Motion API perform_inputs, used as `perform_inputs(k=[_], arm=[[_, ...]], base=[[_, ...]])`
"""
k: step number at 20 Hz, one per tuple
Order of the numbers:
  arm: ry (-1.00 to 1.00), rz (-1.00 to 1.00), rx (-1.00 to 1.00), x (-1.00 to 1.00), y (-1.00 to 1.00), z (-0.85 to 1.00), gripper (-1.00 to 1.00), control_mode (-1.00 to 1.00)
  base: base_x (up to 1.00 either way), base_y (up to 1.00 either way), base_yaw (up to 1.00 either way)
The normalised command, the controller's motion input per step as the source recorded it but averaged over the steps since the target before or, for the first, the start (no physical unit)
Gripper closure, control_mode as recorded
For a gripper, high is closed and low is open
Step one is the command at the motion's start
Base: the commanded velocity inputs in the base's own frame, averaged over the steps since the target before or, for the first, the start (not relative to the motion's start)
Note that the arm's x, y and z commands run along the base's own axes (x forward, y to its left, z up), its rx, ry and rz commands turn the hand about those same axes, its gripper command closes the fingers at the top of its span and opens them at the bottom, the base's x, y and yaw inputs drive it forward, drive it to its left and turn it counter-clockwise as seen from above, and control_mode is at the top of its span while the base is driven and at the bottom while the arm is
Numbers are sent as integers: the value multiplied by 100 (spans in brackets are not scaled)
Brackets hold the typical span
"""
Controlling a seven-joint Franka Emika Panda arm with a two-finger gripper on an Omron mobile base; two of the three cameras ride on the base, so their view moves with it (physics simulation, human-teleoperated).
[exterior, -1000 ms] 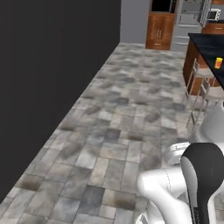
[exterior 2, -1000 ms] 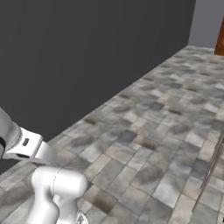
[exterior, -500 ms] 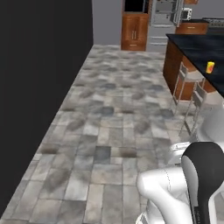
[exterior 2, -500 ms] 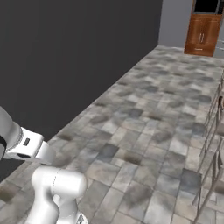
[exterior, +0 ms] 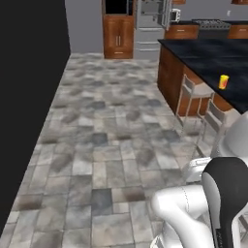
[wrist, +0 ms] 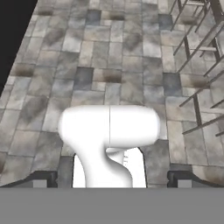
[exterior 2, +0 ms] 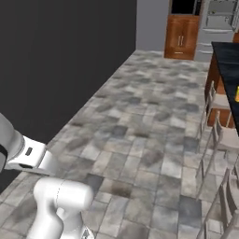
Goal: Gather the cucumber and broccoli from the fridge and place them on a tray on the dining counter. Then gather the chicken drumstick and fish from the fridge and place them on the other tray.
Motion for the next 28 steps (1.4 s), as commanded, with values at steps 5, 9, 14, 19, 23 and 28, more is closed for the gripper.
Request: perform_inputs(k=[5, 9, 14, 19, 23, 28], arm=[[0, 0, 0, 0, 0, 0, -100, 100], [0, 0, 0, 0, 0, 0, -100, 100], [0, 0, 0, 0, 0, 0, -100, 100], [0, 0, 0, 0, 0, 0, -100, 100], [0, 0, 0, 0, 0, 0, -100, 100], [0, 0, 0, 0, 0, 0, -100, 100]], base=[[100, 37, -33], [100, 44, -34], [100, 48, -33], [100, 49, -32], [100, 51, -32], [100, 60, -30]])
